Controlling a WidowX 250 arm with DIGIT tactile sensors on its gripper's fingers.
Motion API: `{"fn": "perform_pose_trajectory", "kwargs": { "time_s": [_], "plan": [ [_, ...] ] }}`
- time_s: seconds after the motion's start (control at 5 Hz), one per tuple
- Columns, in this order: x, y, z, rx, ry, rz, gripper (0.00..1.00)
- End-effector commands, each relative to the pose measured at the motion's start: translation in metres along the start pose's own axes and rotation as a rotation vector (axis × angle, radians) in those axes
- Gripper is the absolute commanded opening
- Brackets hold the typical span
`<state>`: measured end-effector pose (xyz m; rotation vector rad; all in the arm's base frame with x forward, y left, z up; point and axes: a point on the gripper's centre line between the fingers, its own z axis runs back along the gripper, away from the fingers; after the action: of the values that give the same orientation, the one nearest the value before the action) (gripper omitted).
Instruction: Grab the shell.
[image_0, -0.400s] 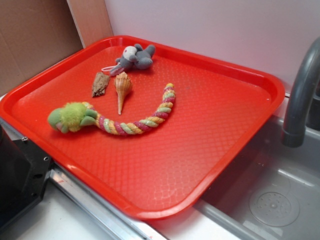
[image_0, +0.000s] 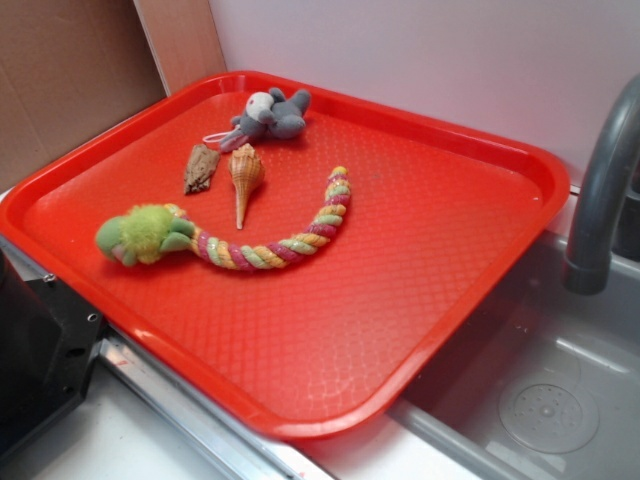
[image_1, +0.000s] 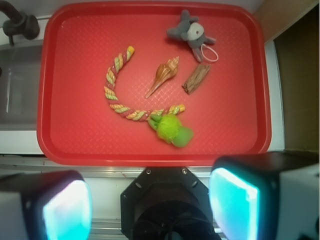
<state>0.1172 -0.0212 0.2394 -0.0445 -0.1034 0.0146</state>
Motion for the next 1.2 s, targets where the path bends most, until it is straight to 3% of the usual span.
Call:
{"fn": "perform_pose_trajectory", "kwargs": {
  "time_s": [0.0, 0.4, 0.6, 1.0],
  "plan": [
    [0.027, 0.015, -0.023, -0.037, -0.169, 0.421, 1.00],
    [0.071, 0.031, -0.079, 0.087, -0.230, 0.649, 1.00],
    [0.089, 0.040, -0.105, 0.066, -0.243, 0.688, 1.00],
    [0.109, 0.054, -0.154, 0.159, -0.188, 0.734, 1.00]
  ]
}}
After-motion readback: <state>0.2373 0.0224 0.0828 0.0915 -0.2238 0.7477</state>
